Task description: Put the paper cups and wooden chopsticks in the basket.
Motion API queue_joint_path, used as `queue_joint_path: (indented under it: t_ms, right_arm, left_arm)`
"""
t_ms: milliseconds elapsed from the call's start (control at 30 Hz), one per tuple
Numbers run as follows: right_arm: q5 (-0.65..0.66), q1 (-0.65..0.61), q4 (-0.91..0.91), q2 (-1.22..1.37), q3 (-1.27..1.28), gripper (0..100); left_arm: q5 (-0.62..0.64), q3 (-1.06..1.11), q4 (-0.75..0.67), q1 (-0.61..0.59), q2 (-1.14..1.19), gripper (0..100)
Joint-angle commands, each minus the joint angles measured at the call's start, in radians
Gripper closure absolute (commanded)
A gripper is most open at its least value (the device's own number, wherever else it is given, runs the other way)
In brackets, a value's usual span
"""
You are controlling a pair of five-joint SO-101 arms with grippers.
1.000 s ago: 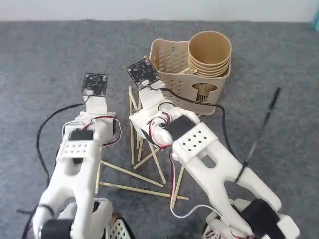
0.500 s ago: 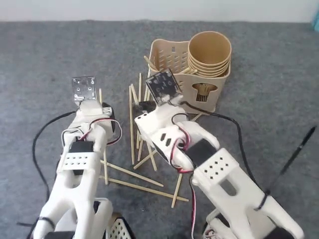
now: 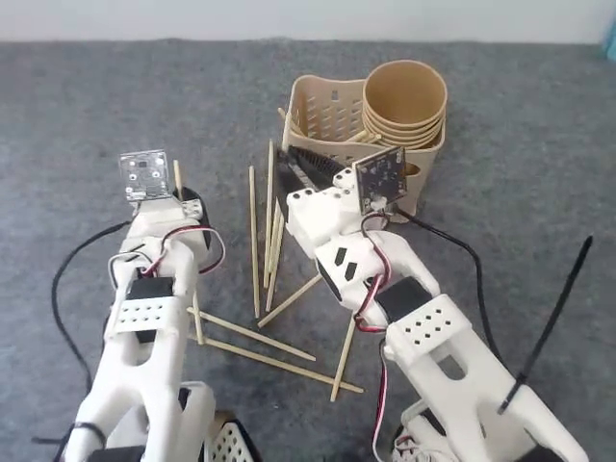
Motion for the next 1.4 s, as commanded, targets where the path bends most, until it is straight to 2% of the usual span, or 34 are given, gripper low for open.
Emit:
queue_joint_path:
  t_ms: [0, 167, 333, 400, 600, 700, 867, 1033, 1367]
  right_arm:
    - [-0.008, 0.024, -0.097, -0.045, -0.008, 99.1]
    - [0.069, 0.073, -0.266, -0.045, -0.008, 99.1]
    - [0.072, 0.137, -0.374, -0.045, -0.008, 99.1]
    - [0.066, 0.156, -0.381, -0.059, -0.006, 99.1]
    - [-0.092, 0.263, -0.377, -0.237, 0.003, 99.1]
    - [-0.137, 0.317, -0.314, -0.343, 0.000, 99.1]
    - [-0.146, 0.349, -0.289, -0.430, -0.003, 99.1]
    - [-0.144, 0.349, -0.298, -0.328, -0.015, 99.1]
    - [-0.147, 0.390, -0.300, 0.125, -0.238, 99.1]
  left_arm:
    - [0.011, -0.002, -0.037, -0.015, -0.037, 99]
    - [0.011, 0.007, -0.043, -0.015, -0.037, 99]
    - [0.008, 0.010, -0.055, -0.017, -0.037, 99]
    - [0.009, 0.012, -0.086, -0.021, -0.028, 99]
    - [0.005, 0.033, -0.112, -0.017, -0.028, 99]
    - [0.005, 0.033, -0.112, -0.015, -0.028, 99]
    - [0.005, 0.033, -0.112, -0.014, -0.028, 99]
    - [0.005, 0.035, -0.110, -0.014, -0.028, 99]
    - [0.003, 0.039, -0.112, -0.014, -0.028, 99]
